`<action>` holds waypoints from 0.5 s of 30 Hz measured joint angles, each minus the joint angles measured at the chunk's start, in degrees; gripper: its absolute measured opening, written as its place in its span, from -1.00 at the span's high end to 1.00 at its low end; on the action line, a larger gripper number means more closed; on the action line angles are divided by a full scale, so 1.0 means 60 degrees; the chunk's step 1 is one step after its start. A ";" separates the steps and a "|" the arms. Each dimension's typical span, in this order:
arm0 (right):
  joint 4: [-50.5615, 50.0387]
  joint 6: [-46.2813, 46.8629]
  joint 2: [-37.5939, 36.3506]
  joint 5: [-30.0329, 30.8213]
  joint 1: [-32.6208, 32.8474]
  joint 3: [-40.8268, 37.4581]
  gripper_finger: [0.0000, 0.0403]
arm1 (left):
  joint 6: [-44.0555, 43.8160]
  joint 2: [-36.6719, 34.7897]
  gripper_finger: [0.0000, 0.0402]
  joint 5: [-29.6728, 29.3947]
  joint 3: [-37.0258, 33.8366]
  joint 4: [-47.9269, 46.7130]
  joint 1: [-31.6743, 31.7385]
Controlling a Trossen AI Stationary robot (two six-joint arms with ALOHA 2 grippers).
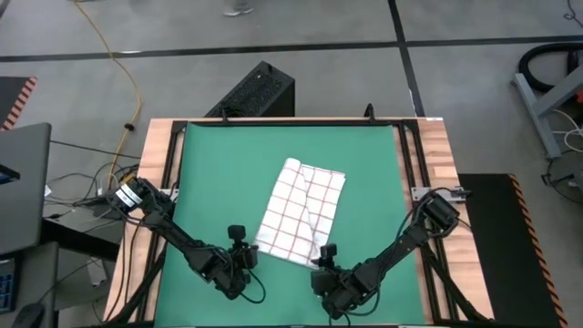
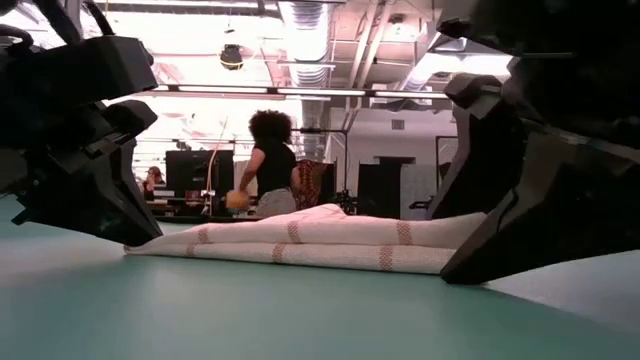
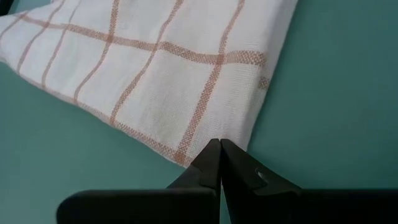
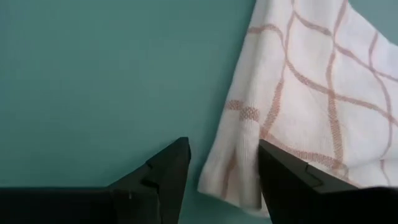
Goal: Roll towel into tight, uniform cylinder
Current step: Fold the white towel
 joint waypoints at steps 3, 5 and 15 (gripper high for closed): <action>-0.0224 0.0636 0.0300 0.0285 0.0013 0.0005 -0.02 | 0.0005 0.0000 1.00 0.0077 0.0003 0.0100 0.0024; -0.0505 0.1250 0.0399 0.0382 0.0013 0.0018 0.02 | 0.0004 0.0000 1.00 0.0129 0.0002 0.0110 0.0036; -0.1362 0.1755 0.0477 0.0283 -0.0021 0.0018 0.33 | -0.0005 0.0000 1.00 0.0166 0.0003 0.0098 0.0053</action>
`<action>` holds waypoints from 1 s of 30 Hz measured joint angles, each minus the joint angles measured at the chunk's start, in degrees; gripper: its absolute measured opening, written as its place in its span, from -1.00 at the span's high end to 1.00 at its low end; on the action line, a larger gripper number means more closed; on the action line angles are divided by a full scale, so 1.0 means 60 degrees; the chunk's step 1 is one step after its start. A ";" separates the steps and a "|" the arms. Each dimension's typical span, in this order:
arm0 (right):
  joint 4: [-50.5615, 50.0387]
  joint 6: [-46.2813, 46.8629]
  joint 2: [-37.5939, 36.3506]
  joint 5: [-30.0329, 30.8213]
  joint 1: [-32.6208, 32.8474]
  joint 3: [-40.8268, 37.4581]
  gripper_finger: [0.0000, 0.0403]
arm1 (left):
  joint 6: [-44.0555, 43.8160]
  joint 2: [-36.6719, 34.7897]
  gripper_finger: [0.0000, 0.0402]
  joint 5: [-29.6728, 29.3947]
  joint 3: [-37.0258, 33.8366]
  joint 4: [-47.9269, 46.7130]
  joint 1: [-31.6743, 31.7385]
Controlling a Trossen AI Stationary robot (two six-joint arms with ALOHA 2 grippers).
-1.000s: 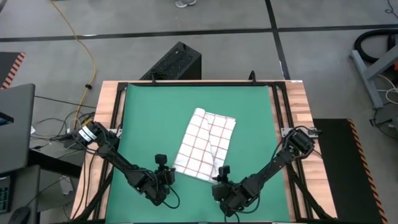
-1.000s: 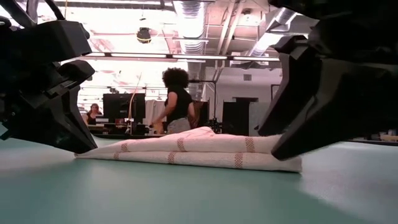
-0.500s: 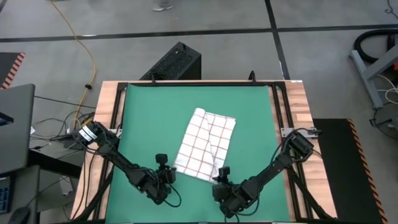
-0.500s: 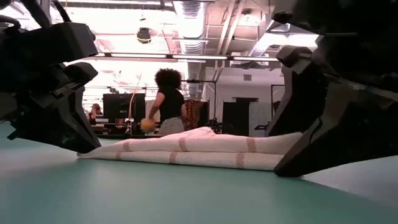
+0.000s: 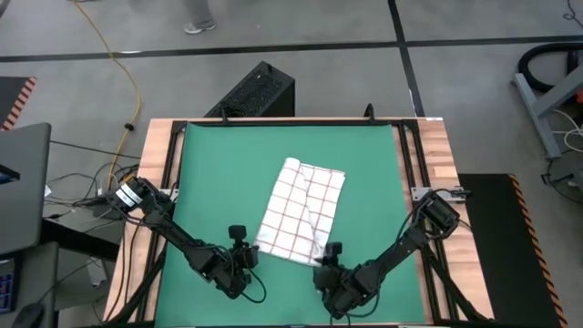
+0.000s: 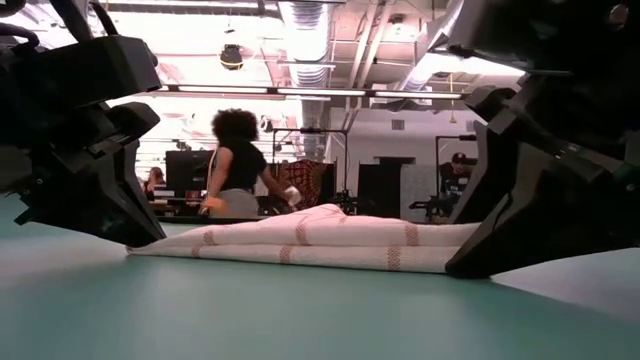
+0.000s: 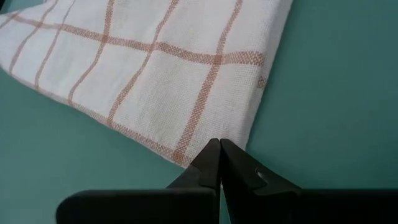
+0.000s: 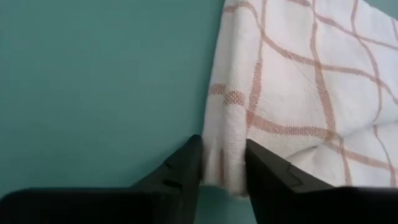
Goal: Roll towel into tight, uniform cylinder
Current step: Fold the white towel
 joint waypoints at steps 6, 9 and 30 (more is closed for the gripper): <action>-0.0122 0.0223 -0.0008 -0.0421 -0.0144 -0.0018 0.71 | 0.0270 0.0000 1.00 0.0004 0.0002 0.0062 -0.0038; -0.0226 0.0316 -0.0022 -0.0625 -0.0204 -0.0018 0.91 | 0.0987 0.0000 1.00 -0.0058 0.0186 0.0009 -0.0207; -0.0214 0.0396 -0.0025 -0.0662 -0.0185 -0.0018 0.91 | 0.4480 -0.0087 0.37 0.1396 0.0988 -0.2671 0.0297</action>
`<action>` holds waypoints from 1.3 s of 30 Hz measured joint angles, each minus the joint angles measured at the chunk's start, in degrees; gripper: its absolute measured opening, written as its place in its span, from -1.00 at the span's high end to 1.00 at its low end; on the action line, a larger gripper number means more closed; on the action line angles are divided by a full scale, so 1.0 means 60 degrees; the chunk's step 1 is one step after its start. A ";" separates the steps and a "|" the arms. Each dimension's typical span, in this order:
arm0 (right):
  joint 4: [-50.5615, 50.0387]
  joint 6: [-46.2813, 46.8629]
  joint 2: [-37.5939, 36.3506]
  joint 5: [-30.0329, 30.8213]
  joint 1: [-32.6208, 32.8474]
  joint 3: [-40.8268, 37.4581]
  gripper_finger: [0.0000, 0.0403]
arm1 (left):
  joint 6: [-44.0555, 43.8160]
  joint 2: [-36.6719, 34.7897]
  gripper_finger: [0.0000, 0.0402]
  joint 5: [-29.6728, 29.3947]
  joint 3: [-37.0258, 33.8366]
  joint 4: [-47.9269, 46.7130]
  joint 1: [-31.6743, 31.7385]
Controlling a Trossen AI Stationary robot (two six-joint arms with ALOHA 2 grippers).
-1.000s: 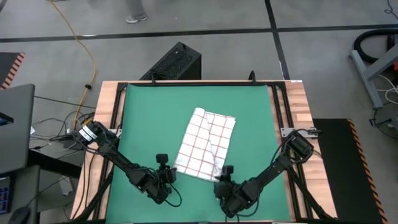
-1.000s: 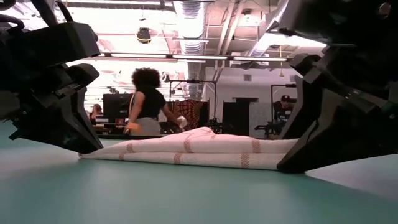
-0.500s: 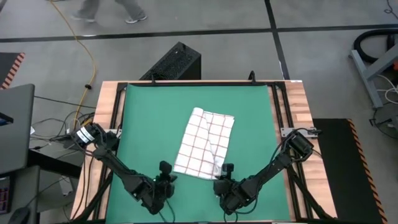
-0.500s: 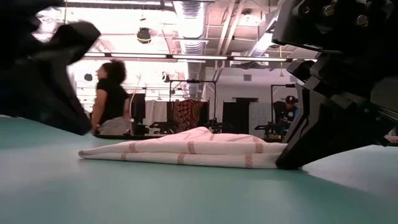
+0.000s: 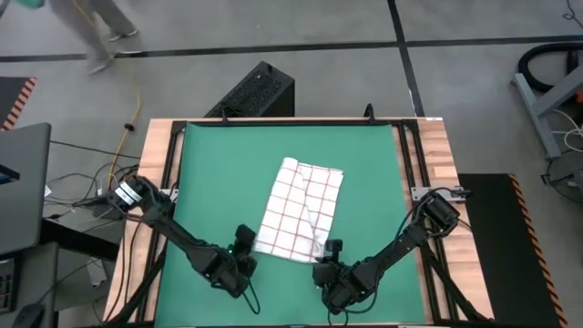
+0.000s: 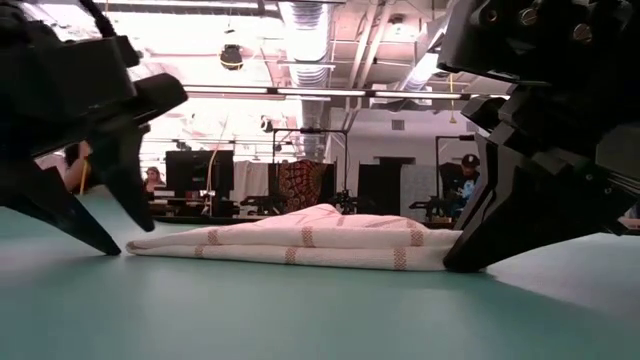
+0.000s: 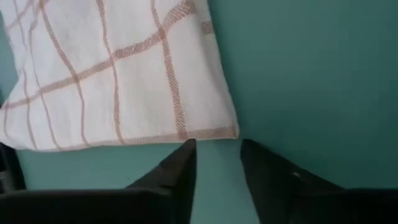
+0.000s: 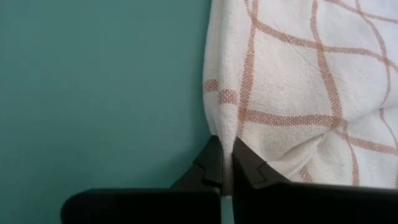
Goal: Roll towel into tight, uniform cylinder
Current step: Fold the white towel
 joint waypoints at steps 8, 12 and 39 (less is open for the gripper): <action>0.0022 0.0000 0.0000 0.0000 0.0000 0.0000 0.91 | 0.1238 -0.0018 0.06 -0.0010 -0.0001 0.0398 0.0196; 0.0057 -0.0004 0.0000 -0.0004 0.0000 -0.0004 0.91 | 0.2304 0.0000 0.06 0.0000 -0.0011 0.0773 0.0268; -0.3518 0.0342 0.0135 0.1188 -0.0008 0.2126 0.91 | 0.0194 -0.0337 1.00 -0.1390 0.0982 -0.1243 0.0778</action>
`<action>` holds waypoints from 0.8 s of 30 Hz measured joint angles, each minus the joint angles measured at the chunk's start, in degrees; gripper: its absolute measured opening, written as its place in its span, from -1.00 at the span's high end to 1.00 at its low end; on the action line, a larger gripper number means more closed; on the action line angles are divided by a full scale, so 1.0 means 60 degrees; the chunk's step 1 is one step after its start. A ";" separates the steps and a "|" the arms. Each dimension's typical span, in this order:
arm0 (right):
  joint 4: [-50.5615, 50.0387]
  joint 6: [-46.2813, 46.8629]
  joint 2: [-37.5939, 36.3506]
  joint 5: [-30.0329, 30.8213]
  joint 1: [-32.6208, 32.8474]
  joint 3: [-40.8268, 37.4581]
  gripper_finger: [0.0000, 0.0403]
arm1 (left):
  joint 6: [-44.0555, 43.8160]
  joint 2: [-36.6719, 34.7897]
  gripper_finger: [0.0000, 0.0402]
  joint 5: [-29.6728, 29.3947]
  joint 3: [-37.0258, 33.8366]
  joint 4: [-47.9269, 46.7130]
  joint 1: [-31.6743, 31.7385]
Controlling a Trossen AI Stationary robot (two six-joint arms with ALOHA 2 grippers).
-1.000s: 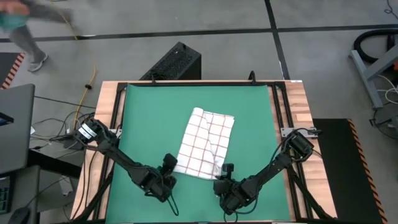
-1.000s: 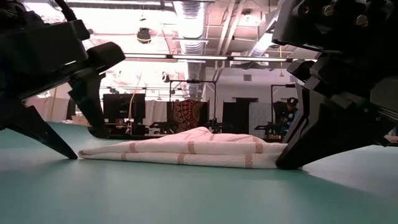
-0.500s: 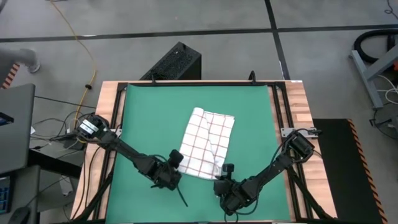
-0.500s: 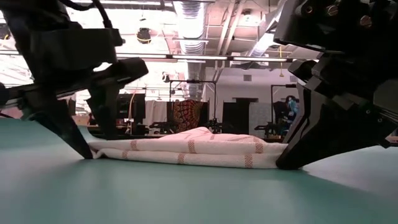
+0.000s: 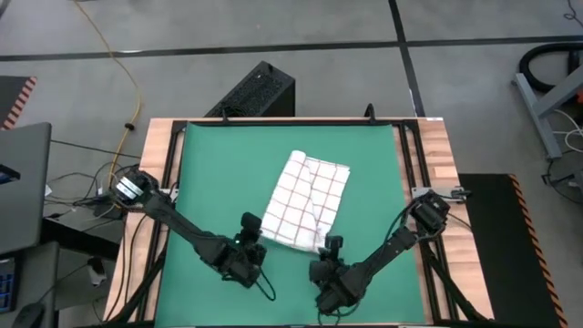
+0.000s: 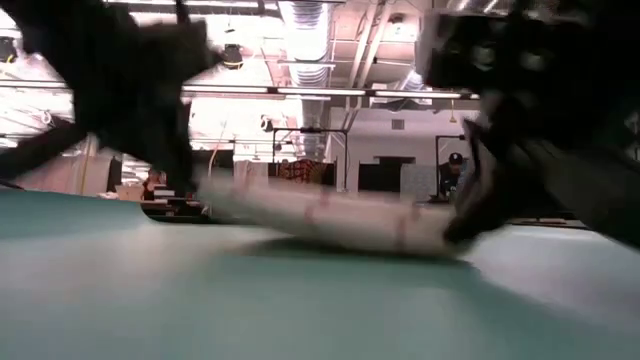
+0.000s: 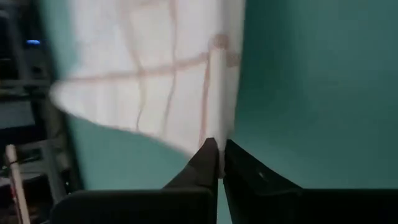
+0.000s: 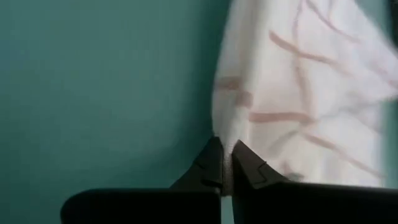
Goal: Roll towel into tight, uniform cylinder
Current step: Fold the white towel
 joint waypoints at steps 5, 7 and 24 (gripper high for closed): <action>-0.2866 0.0001 -0.0044 0.1109 -0.0211 0.1887 0.91 | -0.1267 -0.0879 1.00 -0.1089 0.1039 -0.2058 -0.0559; -0.3809 -0.0081 -0.0044 0.1514 -0.0269 0.2644 0.91 | -0.1488 -0.1319 1.00 -0.1632 0.1507 -0.2525 -0.0756; -0.4855 -0.4618 -0.1679 0.4585 -0.1702 0.7833 0.91 | 0.0663 -0.4166 1.00 -0.5341 0.4258 -0.3257 -0.0650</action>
